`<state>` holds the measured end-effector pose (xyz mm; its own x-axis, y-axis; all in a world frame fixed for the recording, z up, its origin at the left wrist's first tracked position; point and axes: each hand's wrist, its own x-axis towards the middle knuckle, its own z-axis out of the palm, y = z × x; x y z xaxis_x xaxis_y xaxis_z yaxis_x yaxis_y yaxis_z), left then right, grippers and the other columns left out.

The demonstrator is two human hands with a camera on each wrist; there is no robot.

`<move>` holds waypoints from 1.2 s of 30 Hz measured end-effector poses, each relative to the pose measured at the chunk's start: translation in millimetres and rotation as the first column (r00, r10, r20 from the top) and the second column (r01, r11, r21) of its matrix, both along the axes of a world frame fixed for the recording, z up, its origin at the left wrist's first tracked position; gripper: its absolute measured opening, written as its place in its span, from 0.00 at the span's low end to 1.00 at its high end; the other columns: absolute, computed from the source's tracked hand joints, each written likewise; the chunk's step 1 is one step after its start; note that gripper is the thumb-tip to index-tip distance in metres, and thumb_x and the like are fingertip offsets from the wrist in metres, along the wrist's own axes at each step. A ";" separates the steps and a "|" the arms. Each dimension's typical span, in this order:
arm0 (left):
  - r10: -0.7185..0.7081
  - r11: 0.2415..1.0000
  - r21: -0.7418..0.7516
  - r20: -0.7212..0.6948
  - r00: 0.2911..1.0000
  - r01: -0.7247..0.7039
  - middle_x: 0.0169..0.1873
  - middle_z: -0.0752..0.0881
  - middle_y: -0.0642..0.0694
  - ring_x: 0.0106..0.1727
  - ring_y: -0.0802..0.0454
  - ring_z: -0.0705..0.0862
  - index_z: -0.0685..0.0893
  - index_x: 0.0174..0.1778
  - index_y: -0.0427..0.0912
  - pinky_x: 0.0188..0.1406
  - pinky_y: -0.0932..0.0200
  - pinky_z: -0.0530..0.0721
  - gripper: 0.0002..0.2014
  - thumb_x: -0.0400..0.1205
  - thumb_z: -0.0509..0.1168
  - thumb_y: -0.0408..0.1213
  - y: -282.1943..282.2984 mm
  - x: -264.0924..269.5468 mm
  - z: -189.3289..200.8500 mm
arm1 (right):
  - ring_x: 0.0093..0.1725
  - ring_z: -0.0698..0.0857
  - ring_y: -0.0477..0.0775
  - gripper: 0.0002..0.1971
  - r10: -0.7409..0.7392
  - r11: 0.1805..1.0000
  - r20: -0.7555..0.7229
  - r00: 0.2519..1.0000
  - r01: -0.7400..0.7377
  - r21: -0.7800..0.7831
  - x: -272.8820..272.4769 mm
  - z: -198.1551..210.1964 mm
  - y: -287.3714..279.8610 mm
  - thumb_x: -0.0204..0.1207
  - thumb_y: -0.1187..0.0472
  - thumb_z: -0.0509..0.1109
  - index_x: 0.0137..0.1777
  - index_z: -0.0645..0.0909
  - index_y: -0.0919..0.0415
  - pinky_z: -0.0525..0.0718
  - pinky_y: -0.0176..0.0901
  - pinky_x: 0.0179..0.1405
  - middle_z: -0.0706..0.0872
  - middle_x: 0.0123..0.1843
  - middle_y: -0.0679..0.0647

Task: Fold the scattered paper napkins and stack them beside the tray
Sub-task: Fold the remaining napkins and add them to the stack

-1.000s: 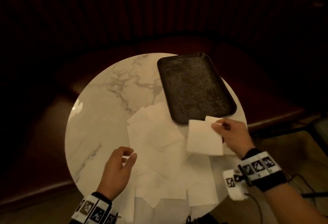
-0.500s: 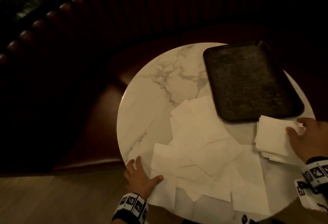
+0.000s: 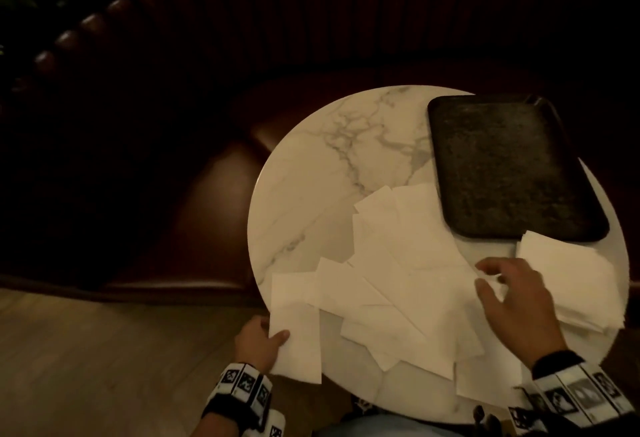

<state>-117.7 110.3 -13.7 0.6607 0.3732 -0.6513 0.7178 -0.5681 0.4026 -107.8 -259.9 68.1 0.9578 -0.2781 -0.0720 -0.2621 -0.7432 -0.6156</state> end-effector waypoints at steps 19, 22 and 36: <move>0.186 0.596 -0.718 0.560 0.807 0.361 0.52 0.91 0.36 0.56 0.34 0.89 0.86 0.57 0.33 0.58 0.39 0.87 0.13 0.79 0.72 0.34 -87.5 43.8 164.8 | 0.45 0.89 0.57 0.08 0.152 0.388 -0.080 0.985 0.015 0.921 24.1 82.4 89.7 0.78 0.67 0.68 0.54 0.86 0.68 0.87 0.48 0.43 0.92 0.49 0.62; 0.136 0.593 -0.696 0.583 0.801 0.406 0.53 0.91 0.38 0.55 0.37 0.90 0.86 0.58 0.35 0.56 0.39 0.88 0.14 0.78 0.72 0.36 -101.1 44.4 170.5 | 0.44 0.90 0.58 0.06 0.081 0.457 -0.029 0.996 -0.012 0.890 18.6 91.3 78.6 0.77 0.69 0.69 0.50 0.87 0.65 0.89 0.53 0.45 0.92 0.45 0.61; 0.140 0.509 -0.682 0.668 0.731 0.525 0.47 0.92 0.42 0.48 0.43 0.91 0.89 0.53 0.41 0.47 0.52 0.90 0.09 0.80 0.68 0.27 -130.0 54.6 181.5 | 0.52 0.91 0.56 0.16 0.001 0.456 0.075 0.997 -0.068 0.888 14.0 105.0 56.2 0.80 0.72 0.64 0.49 0.91 0.54 0.90 0.43 0.48 0.93 0.51 0.55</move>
